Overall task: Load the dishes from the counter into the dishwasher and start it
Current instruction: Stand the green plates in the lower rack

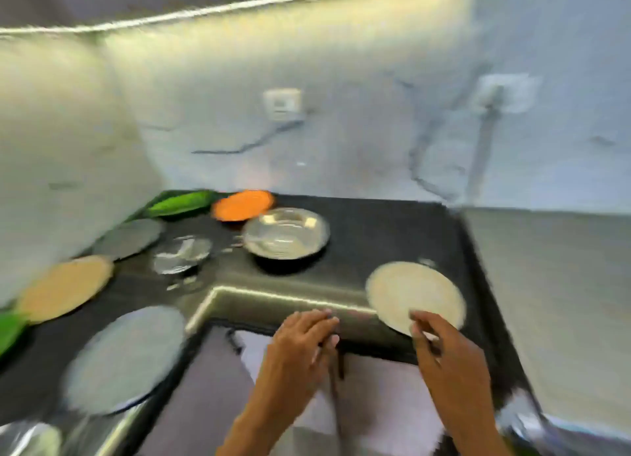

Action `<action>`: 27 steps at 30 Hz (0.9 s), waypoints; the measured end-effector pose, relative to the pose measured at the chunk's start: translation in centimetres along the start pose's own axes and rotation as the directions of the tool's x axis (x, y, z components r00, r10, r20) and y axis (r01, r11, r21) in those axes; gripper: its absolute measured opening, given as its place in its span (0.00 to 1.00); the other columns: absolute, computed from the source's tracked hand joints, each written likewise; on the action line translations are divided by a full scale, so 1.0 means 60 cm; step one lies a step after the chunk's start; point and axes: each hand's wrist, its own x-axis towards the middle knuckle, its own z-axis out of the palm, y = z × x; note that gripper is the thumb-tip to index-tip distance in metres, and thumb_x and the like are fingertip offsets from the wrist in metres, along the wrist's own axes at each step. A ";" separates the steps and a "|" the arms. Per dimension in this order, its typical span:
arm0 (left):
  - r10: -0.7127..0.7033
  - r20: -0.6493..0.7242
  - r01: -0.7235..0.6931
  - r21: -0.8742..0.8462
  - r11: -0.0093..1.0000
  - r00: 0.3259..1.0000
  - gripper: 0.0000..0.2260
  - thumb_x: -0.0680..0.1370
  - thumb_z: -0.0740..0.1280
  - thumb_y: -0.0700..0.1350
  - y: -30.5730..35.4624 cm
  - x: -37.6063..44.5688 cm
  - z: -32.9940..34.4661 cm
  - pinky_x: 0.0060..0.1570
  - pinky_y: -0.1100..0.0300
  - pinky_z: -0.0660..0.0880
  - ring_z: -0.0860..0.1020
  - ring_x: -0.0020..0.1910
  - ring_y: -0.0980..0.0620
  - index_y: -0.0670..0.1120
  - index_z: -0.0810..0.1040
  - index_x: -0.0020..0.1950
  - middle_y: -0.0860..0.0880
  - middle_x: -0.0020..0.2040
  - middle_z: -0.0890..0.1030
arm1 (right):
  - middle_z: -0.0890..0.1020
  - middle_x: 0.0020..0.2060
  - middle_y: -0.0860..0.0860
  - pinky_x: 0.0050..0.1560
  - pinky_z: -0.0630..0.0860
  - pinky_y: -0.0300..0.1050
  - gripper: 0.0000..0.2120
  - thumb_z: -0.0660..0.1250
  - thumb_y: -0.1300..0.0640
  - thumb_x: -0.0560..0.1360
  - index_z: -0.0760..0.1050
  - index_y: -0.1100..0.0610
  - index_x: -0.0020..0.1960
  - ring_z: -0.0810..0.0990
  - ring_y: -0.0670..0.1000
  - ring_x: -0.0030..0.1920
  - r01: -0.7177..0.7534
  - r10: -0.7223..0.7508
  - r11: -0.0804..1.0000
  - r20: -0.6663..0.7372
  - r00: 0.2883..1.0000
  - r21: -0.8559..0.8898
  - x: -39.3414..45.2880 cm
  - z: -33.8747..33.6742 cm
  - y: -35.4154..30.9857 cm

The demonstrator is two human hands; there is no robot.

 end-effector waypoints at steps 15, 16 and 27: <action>-0.592 -0.496 0.772 0.400 0.494 0.635 0.14 0.74 0.60 0.52 -0.437 -0.238 -0.349 0.51 0.61 0.73 0.80 0.48 0.52 0.49 0.83 0.47 0.52 0.49 0.82 | 0.82 0.43 0.42 0.43 0.80 0.46 0.08 0.68 0.60 0.73 0.80 0.53 0.51 0.81 0.44 0.44 0.452 -0.588 0.808 0.577 0.567 0.379 0.046 0.612 -0.377; -0.594 -0.501 0.777 0.427 0.462 0.629 0.13 0.73 0.61 0.52 -0.469 -0.238 -0.369 0.48 0.61 0.75 0.81 0.46 0.52 0.48 0.84 0.45 0.52 0.48 0.83 | 0.83 0.44 0.43 0.43 0.80 0.45 0.08 0.68 0.60 0.74 0.80 0.53 0.52 0.81 0.44 0.44 0.465 -0.601 0.796 0.595 0.533 0.387 0.039 0.644 -0.396; -0.952 -0.187 0.817 0.568 0.098 0.244 0.27 0.77 0.63 0.41 -0.813 -0.278 -0.464 0.63 0.52 0.66 0.68 0.67 0.42 0.43 0.60 0.75 0.40 0.71 0.65 | 0.80 0.44 0.37 0.47 0.77 0.38 0.08 0.64 0.54 0.76 0.78 0.47 0.54 0.78 0.39 0.44 0.451 -0.542 0.804 0.788 0.291 0.387 0.017 0.857 -0.468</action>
